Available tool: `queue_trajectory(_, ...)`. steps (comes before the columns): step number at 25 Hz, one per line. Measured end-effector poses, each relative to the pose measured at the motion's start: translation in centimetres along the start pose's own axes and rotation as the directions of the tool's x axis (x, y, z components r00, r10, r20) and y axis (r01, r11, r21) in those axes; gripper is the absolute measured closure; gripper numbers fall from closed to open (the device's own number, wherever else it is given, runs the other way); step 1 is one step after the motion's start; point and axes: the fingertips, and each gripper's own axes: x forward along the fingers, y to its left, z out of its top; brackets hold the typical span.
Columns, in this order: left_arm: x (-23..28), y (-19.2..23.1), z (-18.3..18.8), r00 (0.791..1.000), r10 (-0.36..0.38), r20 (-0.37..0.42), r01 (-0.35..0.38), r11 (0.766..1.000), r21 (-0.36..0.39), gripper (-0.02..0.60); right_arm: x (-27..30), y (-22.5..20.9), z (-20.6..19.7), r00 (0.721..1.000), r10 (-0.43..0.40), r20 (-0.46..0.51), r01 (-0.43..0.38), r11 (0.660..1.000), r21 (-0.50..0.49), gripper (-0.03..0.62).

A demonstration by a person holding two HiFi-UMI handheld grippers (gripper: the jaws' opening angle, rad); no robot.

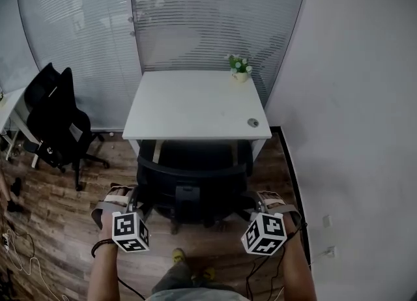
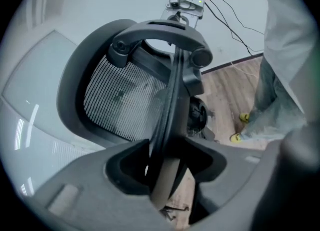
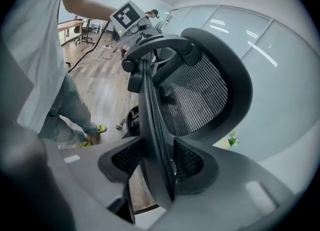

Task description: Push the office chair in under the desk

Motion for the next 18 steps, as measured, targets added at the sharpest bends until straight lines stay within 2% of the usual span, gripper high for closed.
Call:
queue_trajectory(8, -1.1, -1.8, 0.9, 1.0, 0.008, -0.003, -0.008, 1.0, -0.006, 0.38, -0.9, 1.1, -1.0, 1.0, 0.011, -0.024, -0.011, 1.0, 0.004, 0.399)
queue_trajectory(18, -1.2, -1.4, 1.3, 0.999, 0.04, -0.002, -0.04, 0.999, -0.025, 0.371, -1.1, 0.7, -1.0, 1.0, 0.01, -0.012, -0.01, 1.0, 0.007, 0.395)
